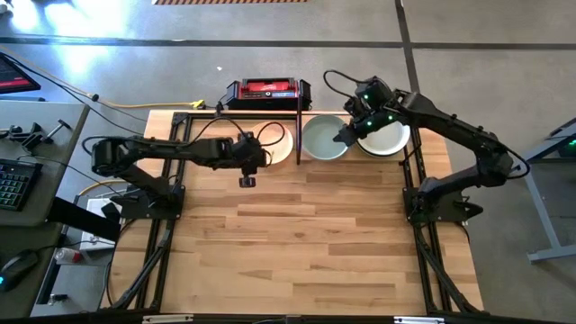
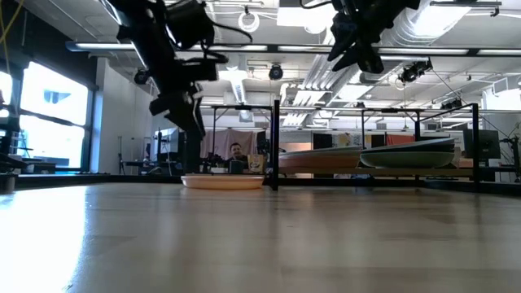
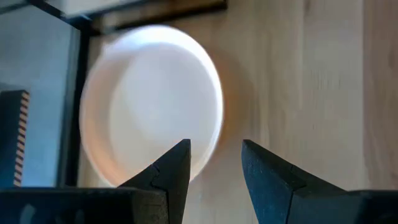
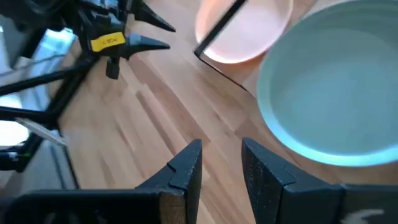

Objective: Place and stack plates onto a shelf
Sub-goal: Stack the light orange plate on top of the light blue plate

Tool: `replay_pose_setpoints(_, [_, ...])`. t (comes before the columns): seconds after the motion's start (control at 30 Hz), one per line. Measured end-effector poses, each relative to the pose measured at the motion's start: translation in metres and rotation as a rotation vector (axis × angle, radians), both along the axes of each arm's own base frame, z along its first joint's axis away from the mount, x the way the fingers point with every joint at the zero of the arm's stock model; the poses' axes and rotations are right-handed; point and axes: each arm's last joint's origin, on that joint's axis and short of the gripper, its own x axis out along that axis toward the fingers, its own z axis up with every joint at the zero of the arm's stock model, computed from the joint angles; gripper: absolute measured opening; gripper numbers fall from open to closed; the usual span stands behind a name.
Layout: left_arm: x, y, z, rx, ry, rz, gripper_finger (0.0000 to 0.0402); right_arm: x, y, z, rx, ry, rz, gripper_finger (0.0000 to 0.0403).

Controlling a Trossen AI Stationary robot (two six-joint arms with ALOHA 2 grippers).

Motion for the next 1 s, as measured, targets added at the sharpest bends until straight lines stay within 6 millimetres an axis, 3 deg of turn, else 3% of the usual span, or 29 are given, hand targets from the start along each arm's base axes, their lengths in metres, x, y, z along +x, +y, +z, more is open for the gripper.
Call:
replay_pose_setpoints(0.57, [0.019, 0.025, -0.064, -0.013, 0.183, -0.023, 0.0133, 0.003, 0.01, -0.002, 0.009, 0.048, 0.001, 0.0094])
replay_pose_setpoints(0.87, [0.018, 0.033, -0.074, -0.052, 0.201, -0.011, 0.0131, 0.003, 0.01, -0.002, 0.009, 0.047, 0.001, 0.0094])
replay_pose_setpoints(1.0, [0.018, 0.032, -0.074, -0.056, 0.201, -0.015, 0.011, 0.003, 0.01, -0.002, 0.008, 0.047, 0.002, 0.0094])
